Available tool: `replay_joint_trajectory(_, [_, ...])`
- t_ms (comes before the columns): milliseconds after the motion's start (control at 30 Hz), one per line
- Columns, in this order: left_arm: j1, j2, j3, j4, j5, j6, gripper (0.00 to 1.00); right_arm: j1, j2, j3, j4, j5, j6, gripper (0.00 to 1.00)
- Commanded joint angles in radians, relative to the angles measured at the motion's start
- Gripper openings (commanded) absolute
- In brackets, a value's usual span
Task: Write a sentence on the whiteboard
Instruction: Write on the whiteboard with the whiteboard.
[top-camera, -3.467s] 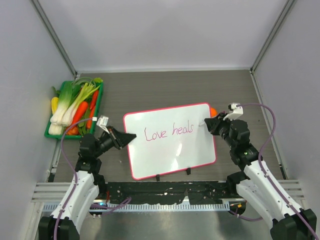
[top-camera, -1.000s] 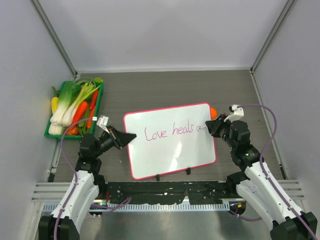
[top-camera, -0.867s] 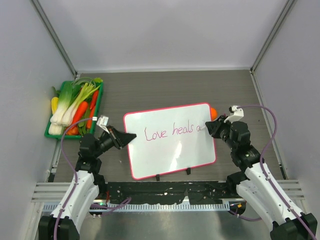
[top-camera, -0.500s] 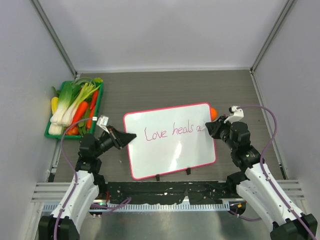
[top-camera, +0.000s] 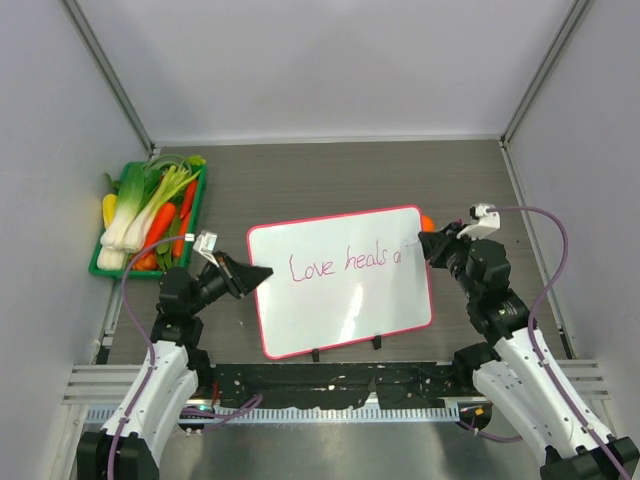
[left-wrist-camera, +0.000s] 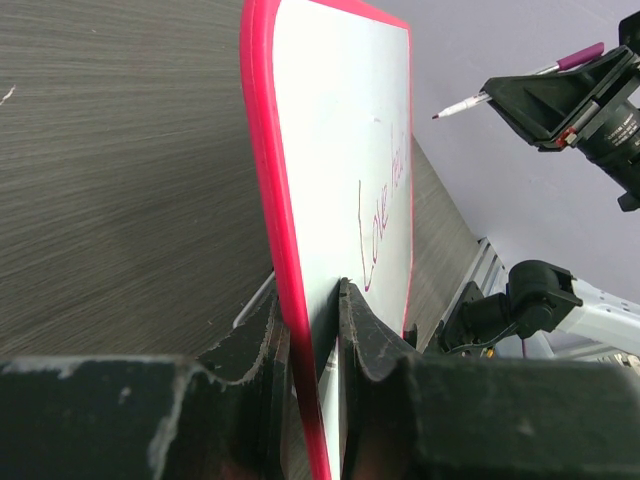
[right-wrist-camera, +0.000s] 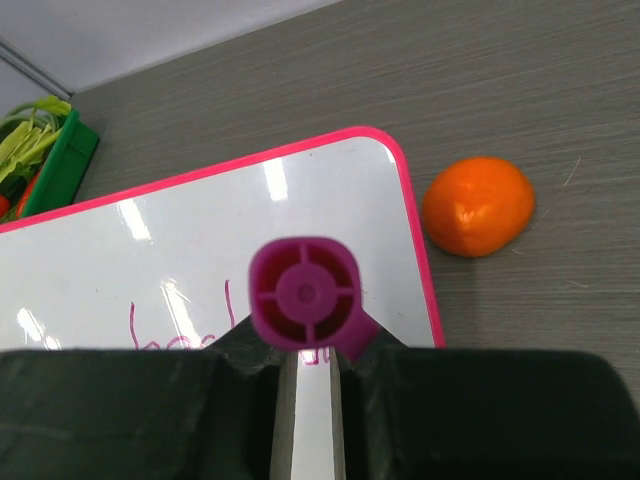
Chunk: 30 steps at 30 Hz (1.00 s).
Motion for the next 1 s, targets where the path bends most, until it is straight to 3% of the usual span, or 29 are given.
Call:
replay_joint_trajectory(0, [0.014,0.014,-0.02,-0.021,-0.113,0.185,0.0,-0.004,0.036,0.042,0.088,0.047,0.001,0.01])
replay_joint_trajectory(967, [0.015,0.011,-0.023,-0.014,-0.108,0.184,0.0,-0.004,0.16,0.024,0.216,0.09,0.01,0.01])
